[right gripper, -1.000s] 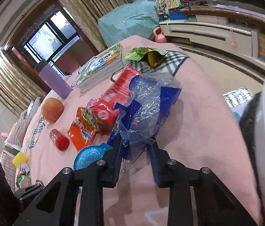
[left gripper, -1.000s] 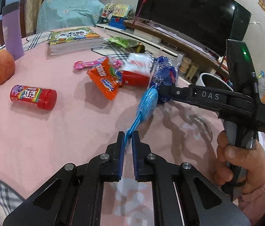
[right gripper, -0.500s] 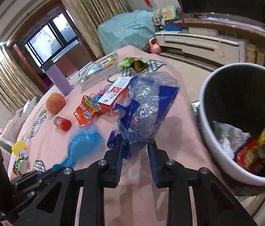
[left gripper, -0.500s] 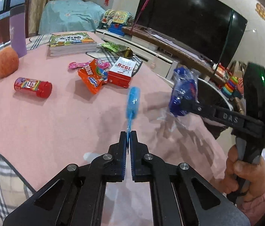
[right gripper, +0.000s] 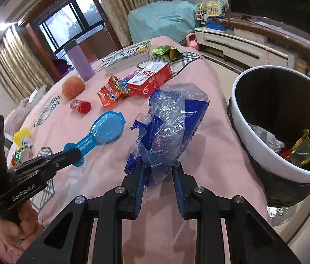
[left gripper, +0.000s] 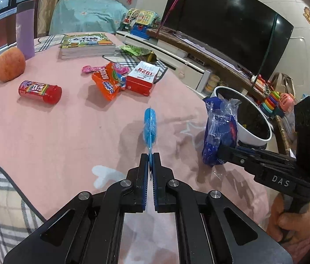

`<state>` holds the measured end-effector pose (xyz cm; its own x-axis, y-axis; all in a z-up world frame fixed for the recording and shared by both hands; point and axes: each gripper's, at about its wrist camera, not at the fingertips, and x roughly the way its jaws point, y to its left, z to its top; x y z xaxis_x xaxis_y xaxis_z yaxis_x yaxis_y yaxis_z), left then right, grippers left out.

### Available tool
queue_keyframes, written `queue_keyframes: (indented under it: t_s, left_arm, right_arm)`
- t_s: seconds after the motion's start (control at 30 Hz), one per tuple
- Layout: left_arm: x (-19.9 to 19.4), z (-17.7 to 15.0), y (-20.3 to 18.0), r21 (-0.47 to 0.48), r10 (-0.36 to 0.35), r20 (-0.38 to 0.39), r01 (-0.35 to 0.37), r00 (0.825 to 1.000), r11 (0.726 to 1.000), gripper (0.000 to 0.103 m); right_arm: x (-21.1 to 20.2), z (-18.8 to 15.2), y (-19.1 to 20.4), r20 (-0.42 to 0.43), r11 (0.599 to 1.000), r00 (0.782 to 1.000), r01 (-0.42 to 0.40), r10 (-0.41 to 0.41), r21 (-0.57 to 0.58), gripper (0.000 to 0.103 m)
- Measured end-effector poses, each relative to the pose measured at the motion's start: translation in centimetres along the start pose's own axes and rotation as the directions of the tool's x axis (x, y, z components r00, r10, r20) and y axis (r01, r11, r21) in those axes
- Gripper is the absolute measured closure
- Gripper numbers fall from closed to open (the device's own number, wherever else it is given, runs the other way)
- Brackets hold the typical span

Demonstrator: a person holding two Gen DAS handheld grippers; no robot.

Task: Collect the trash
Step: 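Carry the blue brush and blue bag over the bin and release both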

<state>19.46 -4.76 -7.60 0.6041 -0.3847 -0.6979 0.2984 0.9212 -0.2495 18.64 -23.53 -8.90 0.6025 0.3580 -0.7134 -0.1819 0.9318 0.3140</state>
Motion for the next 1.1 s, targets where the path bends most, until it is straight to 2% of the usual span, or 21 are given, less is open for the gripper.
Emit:
queue_keyframes:
  t_s: [0.3, 0.63, 1.1]
  left_arm:
    - [-0.4, 0.7, -3.0, 0.042, -0.042, 0.022, 0.042, 0.999, 0.998, 0.1]
    - [0.6, 2.0, -8.1, 0.121, -0.106, 0.02, 0.103, 0.994, 0.987, 0.1]
    - [2.3, 4.1, -13.4, 0.199, -0.158, 0.011, 0.152, 0.987, 0.968, 0.1]
  right_arm:
    - [-2.5, -0.8, -2.4, 0.054, 0.998, 0.998, 0.024, -0.028, 0.065, 0.078]
    - [-5.9, -1.2, -6.6, 0.11, 0.986, 0.99, 0.071, -0.088, 0.15, 0.078]
    - [-7.6, -0.9, -10.3, 0.132, 0.972, 0.982, 0.105, -0.135, 0.211, 0.078]
